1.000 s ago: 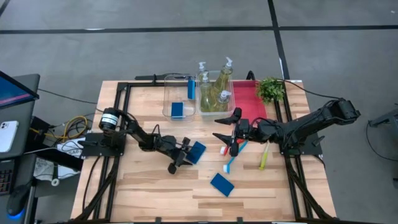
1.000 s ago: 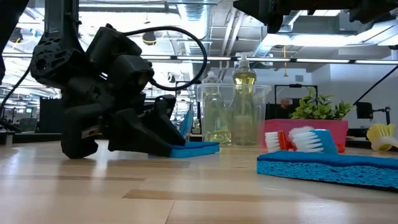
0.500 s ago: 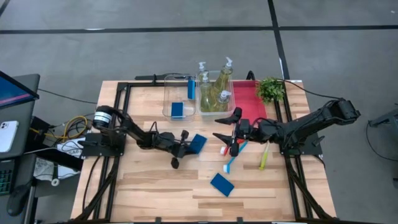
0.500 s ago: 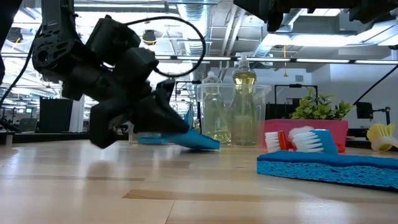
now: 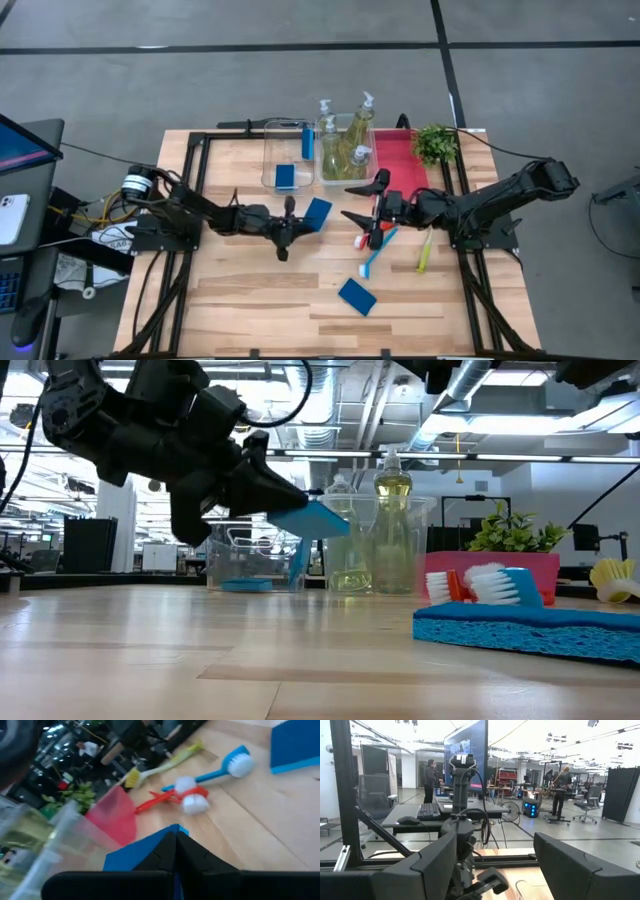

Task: Pick & Place Kitchen Sink Supplies
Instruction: Put the blue sponge into the left transparent bin

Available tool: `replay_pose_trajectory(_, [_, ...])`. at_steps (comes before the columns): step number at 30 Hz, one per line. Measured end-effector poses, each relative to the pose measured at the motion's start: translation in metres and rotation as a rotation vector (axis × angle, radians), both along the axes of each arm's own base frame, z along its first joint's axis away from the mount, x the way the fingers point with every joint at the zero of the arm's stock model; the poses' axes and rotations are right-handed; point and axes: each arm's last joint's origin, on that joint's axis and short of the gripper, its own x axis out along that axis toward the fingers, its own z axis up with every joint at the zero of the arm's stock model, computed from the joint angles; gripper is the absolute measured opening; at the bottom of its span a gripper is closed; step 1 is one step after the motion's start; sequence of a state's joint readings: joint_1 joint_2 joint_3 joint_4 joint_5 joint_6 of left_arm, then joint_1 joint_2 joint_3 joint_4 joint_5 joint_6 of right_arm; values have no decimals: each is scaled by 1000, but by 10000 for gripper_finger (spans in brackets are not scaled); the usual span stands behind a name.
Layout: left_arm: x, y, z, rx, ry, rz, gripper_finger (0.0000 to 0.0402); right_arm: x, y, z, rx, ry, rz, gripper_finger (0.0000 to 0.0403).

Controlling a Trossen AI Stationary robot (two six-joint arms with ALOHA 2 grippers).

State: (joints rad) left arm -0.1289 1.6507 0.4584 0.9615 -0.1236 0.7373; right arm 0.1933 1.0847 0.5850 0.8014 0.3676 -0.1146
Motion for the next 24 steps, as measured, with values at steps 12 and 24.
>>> replay_pose_trajectory(12, [-25,9,25,197,-87,145,8,1,-5,2,-24,-2,-32,260])
replay_pose_trajectory(24, [-47,67,71,286,-243,450,10,3,-28,2,-12,-3,-126,260])
